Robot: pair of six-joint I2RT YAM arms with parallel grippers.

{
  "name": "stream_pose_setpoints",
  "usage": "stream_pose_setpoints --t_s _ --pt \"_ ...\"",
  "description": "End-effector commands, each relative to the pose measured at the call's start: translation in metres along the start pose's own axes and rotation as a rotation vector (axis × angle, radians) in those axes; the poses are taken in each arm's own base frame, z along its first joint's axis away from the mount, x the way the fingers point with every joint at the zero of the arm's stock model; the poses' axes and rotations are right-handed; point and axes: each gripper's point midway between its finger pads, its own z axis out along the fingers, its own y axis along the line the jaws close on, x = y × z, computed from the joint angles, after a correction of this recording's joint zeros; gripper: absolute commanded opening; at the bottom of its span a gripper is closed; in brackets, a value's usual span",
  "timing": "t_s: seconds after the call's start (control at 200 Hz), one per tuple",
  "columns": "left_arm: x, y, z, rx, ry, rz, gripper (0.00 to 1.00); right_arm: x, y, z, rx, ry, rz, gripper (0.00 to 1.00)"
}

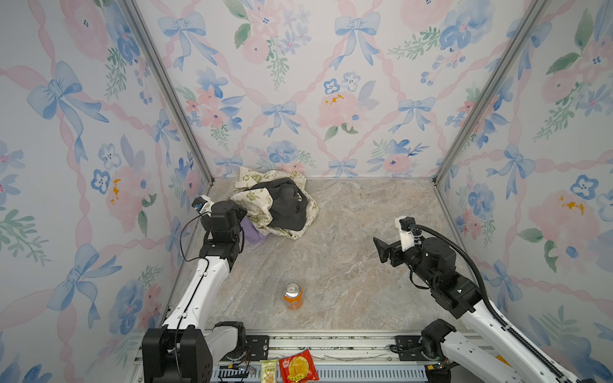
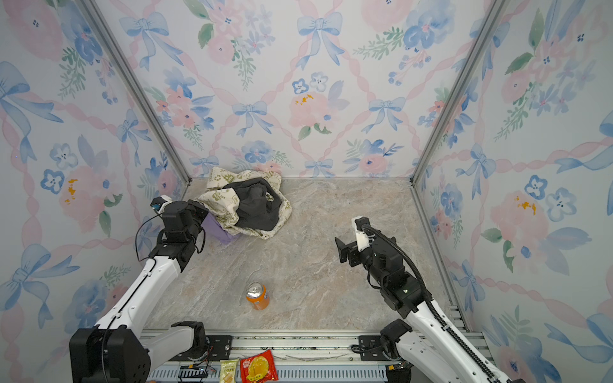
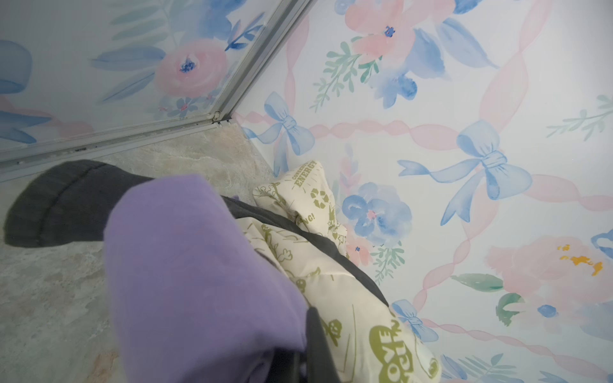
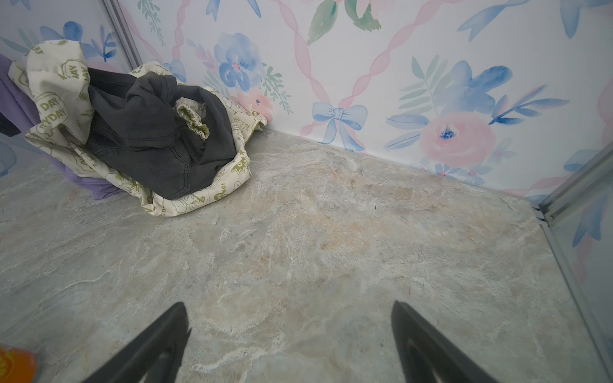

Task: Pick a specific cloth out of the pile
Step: 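Grasp the lavender shirt with the left gripper and lift it up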

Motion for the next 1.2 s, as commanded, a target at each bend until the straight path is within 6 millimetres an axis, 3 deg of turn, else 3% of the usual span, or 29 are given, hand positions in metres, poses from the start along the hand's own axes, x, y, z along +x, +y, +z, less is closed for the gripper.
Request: stream_pose_setpoints --t_s 0.0,0.465,0.59,0.695,0.84,0.97,1.07,1.195 --pt "-0.048 -0.041 -0.009 0.079 -0.129 0.021 0.00 -0.006 0.001 -0.007 -0.002 -0.007 -0.018 0.97" --pt "-0.134 -0.135 -0.041 0.220 -0.285 0.105 0.00 -0.007 0.003 -0.006 -0.012 -0.002 -0.005 0.97" --pt "-0.144 -0.156 -0.053 0.274 -0.299 0.139 0.00 -0.008 0.003 -0.005 -0.014 -0.002 -0.001 0.97" --pt "-0.140 -0.178 -0.060 0.343 -0.275 0.166 0.00 -0.009 0.004 -0.003 -0.017 -0.002 0.005 0.97" --pt "-0.111 -0.217 -0.071 0.443 -0.222 0.263 0.00 -0.011 0.005 -0.002 -0.024 0.001 0.013 0.97" --pt "-0.063 -0.244 -0.074 0.527 -0.127 0.348 0.00 -0.012 0.006 -0.002 -0.025 0.004 0.019 0.97" --pt "-0.013 -0.247 -0.065 0.556 -0.020 0.397 0.00 -0.012 0.005 -0.002 -0.025 0.004 0.024 0.97" --pt "0.061 -0.228 -0.049 0.532 0.121 0.480 0.00 -0.012 0.006 -0.002 -0.025 0.008 0.024 0.97"
